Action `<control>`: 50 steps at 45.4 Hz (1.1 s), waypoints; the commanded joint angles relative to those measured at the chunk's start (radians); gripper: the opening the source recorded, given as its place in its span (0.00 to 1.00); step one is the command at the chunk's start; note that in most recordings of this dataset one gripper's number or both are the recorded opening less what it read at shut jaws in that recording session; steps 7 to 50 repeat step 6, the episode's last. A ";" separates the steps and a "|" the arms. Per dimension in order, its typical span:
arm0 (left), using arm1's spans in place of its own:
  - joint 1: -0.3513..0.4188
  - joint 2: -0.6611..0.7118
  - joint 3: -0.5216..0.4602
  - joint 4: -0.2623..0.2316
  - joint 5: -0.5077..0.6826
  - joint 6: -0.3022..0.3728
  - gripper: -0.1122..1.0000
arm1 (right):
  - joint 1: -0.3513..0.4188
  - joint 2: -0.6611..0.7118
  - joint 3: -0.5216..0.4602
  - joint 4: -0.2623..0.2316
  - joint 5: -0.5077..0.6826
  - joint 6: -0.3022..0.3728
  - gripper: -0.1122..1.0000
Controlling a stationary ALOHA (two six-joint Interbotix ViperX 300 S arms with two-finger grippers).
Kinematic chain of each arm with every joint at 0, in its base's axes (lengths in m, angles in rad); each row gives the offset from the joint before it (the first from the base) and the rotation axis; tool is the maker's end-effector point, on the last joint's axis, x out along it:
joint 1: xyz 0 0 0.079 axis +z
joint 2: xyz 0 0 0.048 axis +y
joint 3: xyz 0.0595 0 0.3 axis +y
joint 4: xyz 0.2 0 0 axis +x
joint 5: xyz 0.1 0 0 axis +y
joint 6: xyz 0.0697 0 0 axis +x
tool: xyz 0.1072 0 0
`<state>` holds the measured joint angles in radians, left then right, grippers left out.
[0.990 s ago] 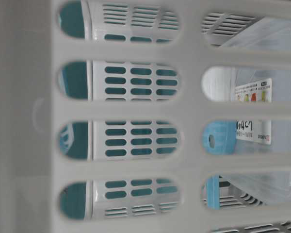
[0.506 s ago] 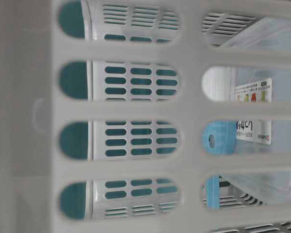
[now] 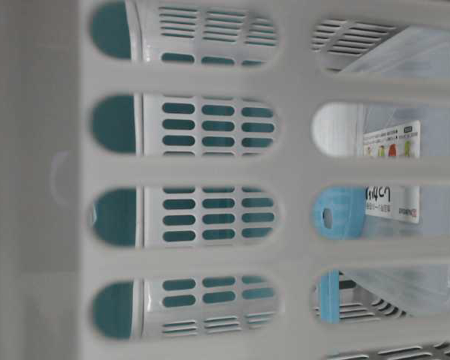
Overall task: Pick up the dustpan from the shopping basket with the left arm.
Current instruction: 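Lift the dustpan upward with the left gripper, tilting it up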
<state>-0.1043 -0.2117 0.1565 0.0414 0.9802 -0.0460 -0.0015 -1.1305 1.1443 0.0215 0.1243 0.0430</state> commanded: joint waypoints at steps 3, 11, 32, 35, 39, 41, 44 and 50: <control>-0.002 -0.029 -0.008 0.003 -0.003 0.000 0.37 | -0.003 0.005 -0.005 0.003 -0.008 0.002 0.82; -0.002 -0.029 -0.008 0.003 -0.003 0.000 0.37 | -0.003 0.005 -0.005 0.003 -0.008 0.002 0.82; -0.002 -0.029 -0.008 0.003 -0.003 0.000 0.37 | -0.003 0.005 -0.005 0.003 -0.008 0.002 0.82; -0.002 -0.029 -0.008 0.003 -0.003 0.000 0.37 | -0.003 0.005 -0.005 0.003 -0.008 0.002 0.82; -0.002 -0.029 -0.008 0.003 -0.003 0.000 0.37 | -0.003 0.005 -0.005 0.003 -0.008 0.002 0.82; -0.002 -0.029 -0.008 0.003 -0.003 0.000 0.37 | -0.003 0.005 -0.005 0.003 -0.008 0.002 0.82; -0.002 -0.029 -0.008 0.003 -0.003 0.000 0.37 | -0.003 0.005 -0.005 0.003 -0.008 0.002 0.82; -0.002 -0.029 -0.008 0.003 -0.003 0.000 0.37 | -0.003 0.005 -0.005 0.003 -0.008 0.002 0.82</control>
